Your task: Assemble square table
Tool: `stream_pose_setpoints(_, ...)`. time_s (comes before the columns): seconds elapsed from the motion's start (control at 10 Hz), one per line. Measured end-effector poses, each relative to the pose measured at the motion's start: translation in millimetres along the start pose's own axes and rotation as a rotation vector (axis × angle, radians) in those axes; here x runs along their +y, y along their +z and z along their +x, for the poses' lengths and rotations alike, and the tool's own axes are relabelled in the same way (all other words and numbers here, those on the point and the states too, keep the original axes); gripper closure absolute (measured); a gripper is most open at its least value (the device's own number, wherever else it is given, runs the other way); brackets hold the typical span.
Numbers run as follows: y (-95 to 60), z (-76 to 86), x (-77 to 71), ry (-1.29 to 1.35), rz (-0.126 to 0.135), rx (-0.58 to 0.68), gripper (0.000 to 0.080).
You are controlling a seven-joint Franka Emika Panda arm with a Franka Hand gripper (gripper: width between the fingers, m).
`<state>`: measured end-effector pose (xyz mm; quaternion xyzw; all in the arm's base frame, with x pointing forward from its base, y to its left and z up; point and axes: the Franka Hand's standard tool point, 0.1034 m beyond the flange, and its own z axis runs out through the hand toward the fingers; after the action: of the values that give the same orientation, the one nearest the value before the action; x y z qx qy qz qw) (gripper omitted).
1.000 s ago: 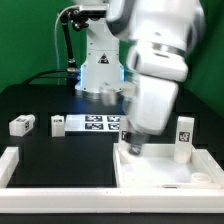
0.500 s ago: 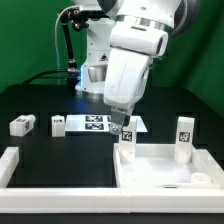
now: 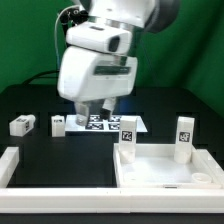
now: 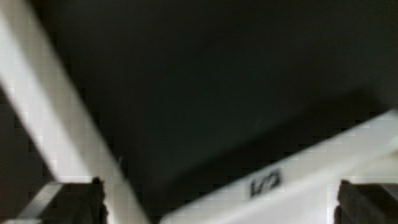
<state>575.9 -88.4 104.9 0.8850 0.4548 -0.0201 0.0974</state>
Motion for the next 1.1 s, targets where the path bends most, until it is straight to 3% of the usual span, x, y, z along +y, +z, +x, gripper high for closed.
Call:
stream_pose_setpoints(0.1, 4.4, -12.4, -2.2, 0.114, 0.018, 0.0, 0.0151)
stream_pose_setpoints(0.2, 6.6, -14.8, -1.6, 0.201, 0.03, 0.007, 0.0151)
stream_pose_setpoints(0.6, 7.5, -10.2, -5.0, 0.407, 0.039, 0.009, 0.0151)
stream_pose_setpoints(0.7, 13.1, -20.0, -9.2, 0.489, 0.067, 0.011, 0.0151)
stream_pose_setpoints(1.0, 25.5, -71.2, -37.5, 0.698, 0.17, -0.061, 0.0151)
stream_pose_setpoints(1.1, 29.1, -78.5, -44.2, 0.736, 0.205, -0.105, 0.0151)
